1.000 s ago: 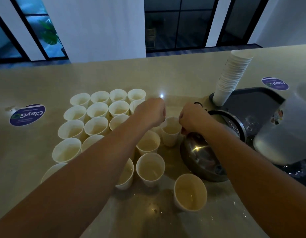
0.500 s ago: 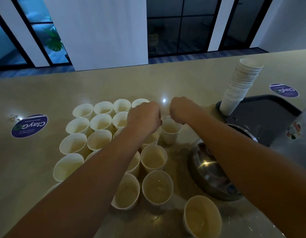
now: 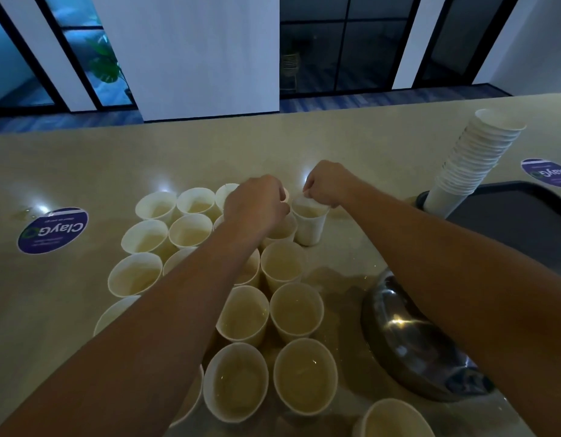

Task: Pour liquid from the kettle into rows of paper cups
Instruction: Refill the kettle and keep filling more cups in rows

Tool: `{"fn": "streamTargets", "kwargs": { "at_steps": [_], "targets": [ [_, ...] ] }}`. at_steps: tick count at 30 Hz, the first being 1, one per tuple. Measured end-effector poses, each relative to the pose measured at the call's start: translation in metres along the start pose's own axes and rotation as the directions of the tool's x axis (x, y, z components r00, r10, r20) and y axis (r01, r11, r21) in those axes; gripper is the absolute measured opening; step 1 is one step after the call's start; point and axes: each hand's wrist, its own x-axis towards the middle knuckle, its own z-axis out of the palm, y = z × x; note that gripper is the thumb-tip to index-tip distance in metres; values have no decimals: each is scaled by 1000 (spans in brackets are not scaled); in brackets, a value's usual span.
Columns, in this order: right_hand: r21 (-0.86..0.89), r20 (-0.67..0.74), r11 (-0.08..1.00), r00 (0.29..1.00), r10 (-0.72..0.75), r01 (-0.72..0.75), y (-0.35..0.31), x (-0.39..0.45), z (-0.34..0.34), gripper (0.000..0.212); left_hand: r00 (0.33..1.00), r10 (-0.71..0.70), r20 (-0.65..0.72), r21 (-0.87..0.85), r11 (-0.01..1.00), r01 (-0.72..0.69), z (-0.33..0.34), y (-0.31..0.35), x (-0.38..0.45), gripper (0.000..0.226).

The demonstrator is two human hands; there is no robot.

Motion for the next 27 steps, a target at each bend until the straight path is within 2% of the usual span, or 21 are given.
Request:
{"fn": "streamTargets", "kwargs": {
  "at_steps": [9,18,23,27],
  "targets": [
    [159,-15,986,998,59,-56,-6,14,-2,16,998,-32,44,59,998,29,8,-3,11,22],
    [151,-7,988,1000,29,-28,-5,12,-3,24,999,-14,48,37,999,12,2,-2,6,24],
    [99,-71,993,996,-57,64,-8,-19,-33,31,998,62,33,1,998,-62,-21,11,-15,25],
    [119,-31,989,996,-80,84,-9,-60,-58,19,991,122,59,-71,990,-118,-47,25,-55,27]
  ]
}}
